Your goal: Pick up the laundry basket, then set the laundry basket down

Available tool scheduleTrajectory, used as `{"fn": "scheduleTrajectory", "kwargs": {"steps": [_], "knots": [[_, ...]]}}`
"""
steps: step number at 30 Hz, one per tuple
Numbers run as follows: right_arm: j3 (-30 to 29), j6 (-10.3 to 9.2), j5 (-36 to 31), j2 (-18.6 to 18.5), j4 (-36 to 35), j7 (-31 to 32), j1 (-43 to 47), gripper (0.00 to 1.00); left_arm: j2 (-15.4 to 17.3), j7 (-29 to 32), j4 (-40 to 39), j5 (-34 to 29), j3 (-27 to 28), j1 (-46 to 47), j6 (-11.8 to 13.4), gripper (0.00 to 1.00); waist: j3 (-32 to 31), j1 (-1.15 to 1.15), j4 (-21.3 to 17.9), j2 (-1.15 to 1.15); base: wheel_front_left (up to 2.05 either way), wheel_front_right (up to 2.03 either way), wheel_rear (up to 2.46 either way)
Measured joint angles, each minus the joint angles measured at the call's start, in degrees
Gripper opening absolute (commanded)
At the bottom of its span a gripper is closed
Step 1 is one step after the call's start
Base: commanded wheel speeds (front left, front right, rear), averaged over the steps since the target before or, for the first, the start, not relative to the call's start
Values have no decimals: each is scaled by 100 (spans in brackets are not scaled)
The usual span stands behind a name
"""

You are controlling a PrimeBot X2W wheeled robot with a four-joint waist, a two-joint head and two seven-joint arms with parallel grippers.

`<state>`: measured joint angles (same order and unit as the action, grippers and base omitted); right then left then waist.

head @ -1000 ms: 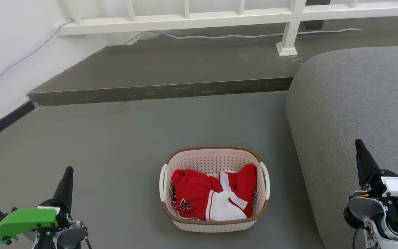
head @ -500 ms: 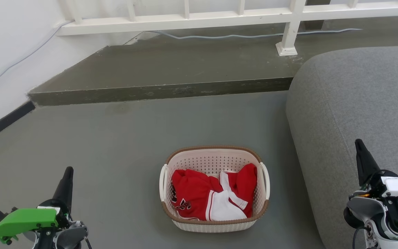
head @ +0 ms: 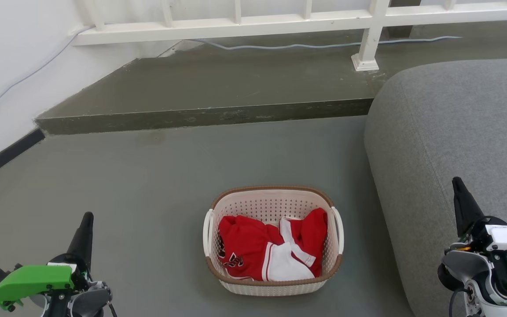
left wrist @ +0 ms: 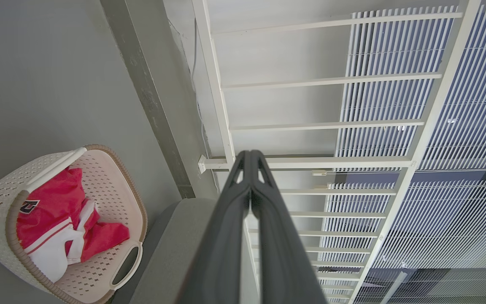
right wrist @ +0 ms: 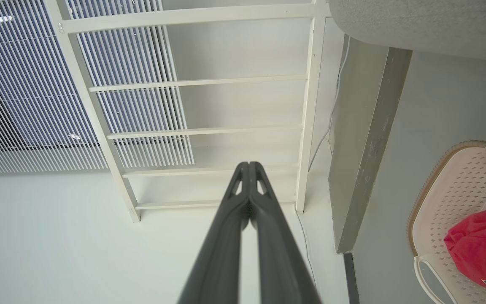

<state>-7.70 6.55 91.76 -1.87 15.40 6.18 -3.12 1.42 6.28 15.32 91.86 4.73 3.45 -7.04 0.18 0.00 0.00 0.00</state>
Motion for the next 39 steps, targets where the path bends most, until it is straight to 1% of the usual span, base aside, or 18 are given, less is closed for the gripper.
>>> {"fn": "scheduleTrajectory", "kwargs": {"steps": [28,29,31,32,33,39], "knots": [[0,0,0,0,0,0,0,0,0,0,0,0,0,0,0,0,0,0,0,0,0,0,0],[0,0,0,0,0,0,0,100,0,0,0,0,0,0,0,100,0,0,0,0,0,0,0],[8,-8,-1,34,92,0,58,100,-45,-2,107,-1,-7,-50,5,100,0,0,0,0,0,0,0],[14,-8,-1,64,156,0,122,0,-78,-2,168,-1,-14,-105,7,0,0,0,0,0,0,0,0],[16,-9,-1,96,229,0,190,100,-104,-2,247,-1,-24,-159,7,100,0,0,0,0,0,0,0],[56,-9,0,151,264,-10,316,100,-149,-35,288,-1,-63,-261,8,100,2,0,1,0,0,0,0]]}}
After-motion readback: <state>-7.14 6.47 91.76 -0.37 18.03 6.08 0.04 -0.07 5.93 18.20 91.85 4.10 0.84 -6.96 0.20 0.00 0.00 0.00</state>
